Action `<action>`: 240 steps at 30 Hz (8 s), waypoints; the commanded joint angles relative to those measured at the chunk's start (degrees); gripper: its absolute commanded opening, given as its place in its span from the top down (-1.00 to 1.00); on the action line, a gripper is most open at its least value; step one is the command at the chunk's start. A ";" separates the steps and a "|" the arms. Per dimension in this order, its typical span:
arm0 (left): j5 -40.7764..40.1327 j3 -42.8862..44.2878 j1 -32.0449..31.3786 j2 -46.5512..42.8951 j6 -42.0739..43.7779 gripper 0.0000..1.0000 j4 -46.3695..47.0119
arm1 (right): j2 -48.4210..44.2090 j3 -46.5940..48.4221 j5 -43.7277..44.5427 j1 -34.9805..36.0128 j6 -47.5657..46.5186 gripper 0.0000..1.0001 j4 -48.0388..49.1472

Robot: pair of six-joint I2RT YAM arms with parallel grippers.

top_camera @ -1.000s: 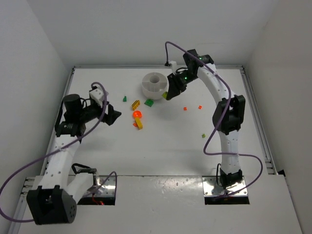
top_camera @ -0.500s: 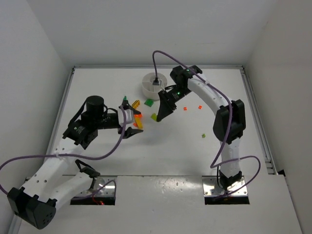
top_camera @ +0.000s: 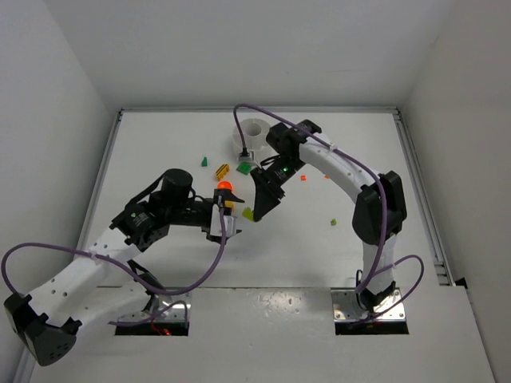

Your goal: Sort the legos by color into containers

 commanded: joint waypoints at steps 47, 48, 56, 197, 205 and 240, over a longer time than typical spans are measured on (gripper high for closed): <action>-18.38 -3.50 -12.03 -1.17 -6.83 0.44 -2.81 | -15.01 -5.04 20.18 -5.48 19.17 -0.26 16.11; -19.52 -2.02 -10.90 -0.13 -10.24 0.44 -2.28 | -15.89 -6.11 26.22 -6.37 21.66 -0.26 21.80; -33.41 18.80 -3.17 23.85 -25.91 0.55 -3.58 | -20.91 -14.37 46.92 -12.88 30.48 -0.38 34.51; -23.57 12.69 23.82 17.29 -42.26 -0.43 8.54 | -6.49 -24.44 50.64 -22.82 28.37 0.85 33.02; -24.10 8.98 27.07 15.18 -42.79 -0.48 9.59 | -1.49 -2.01 38.32 -19.48 39.07 0.93 45.13; -21.82 3.54 36.92 16.32 -46.66 -0.67 14.95 | 19.71 17.53 51.85 -9.81 40.41 0.89 57.10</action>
